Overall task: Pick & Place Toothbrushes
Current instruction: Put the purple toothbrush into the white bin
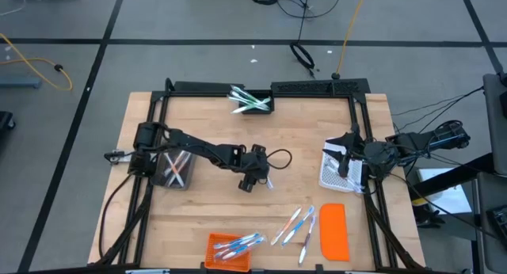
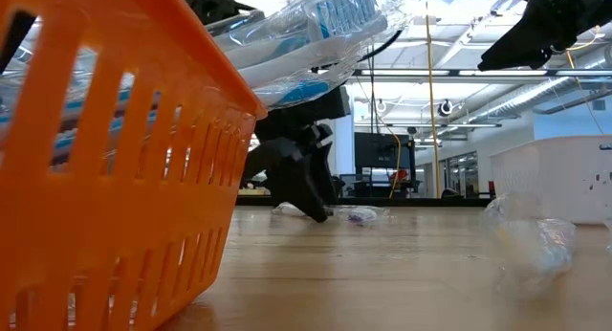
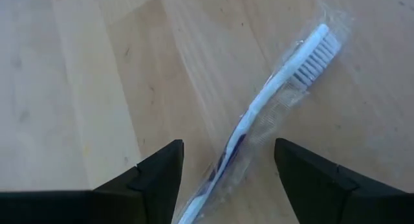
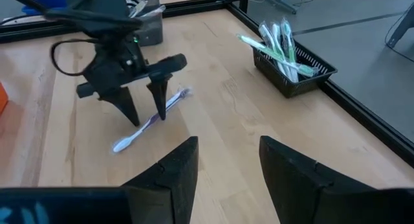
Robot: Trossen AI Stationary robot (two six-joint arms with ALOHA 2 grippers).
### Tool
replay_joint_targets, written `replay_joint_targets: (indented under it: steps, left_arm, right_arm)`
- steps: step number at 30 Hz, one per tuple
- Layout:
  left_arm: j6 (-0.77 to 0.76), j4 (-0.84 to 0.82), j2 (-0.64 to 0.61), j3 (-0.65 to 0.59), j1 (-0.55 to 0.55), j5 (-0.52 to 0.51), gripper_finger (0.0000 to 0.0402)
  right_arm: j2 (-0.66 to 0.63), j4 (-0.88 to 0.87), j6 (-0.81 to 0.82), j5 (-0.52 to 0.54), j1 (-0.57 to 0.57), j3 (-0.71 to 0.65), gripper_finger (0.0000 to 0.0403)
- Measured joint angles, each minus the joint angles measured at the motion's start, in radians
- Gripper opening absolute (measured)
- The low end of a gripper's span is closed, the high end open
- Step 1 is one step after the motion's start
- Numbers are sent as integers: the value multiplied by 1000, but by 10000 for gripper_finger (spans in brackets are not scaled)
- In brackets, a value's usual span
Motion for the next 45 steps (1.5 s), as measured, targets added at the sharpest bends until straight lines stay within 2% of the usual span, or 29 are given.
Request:
replay_joint_targets:
  steps: [3,7,10,18,26,32,35,45]
  left_arm:
    - [2,0,7,1,13,30,236]
    - [0,-10,9,0,39,131,204]
    - [-7,-15,10,-1,54,188,161]
    - [-9,-18,12,-2,78,253,15]
    - [-67,-13,-11,-6,81,225,7]
    - [-124,10,-86,-6,81,223,18]
    - [-149,39,-122,-6,81,224,9]
    - [-189,326,-211,-4,81,231,15]
  right_arm:
    - [5,2,0,-8,0,0,155]
    - [10,4,1,-22,0,0,155]
    - [11,4,0,-22,0,0,155]
    - [12,4,0,-22,0,0,155]
    - [12,4,-2,-22,0,0,155]
    - [12,4,-2,-22,0,0,155]
    - [12,4,-2,-22,0,0,155]
    - [23,45,-20,-22,0,0,155]
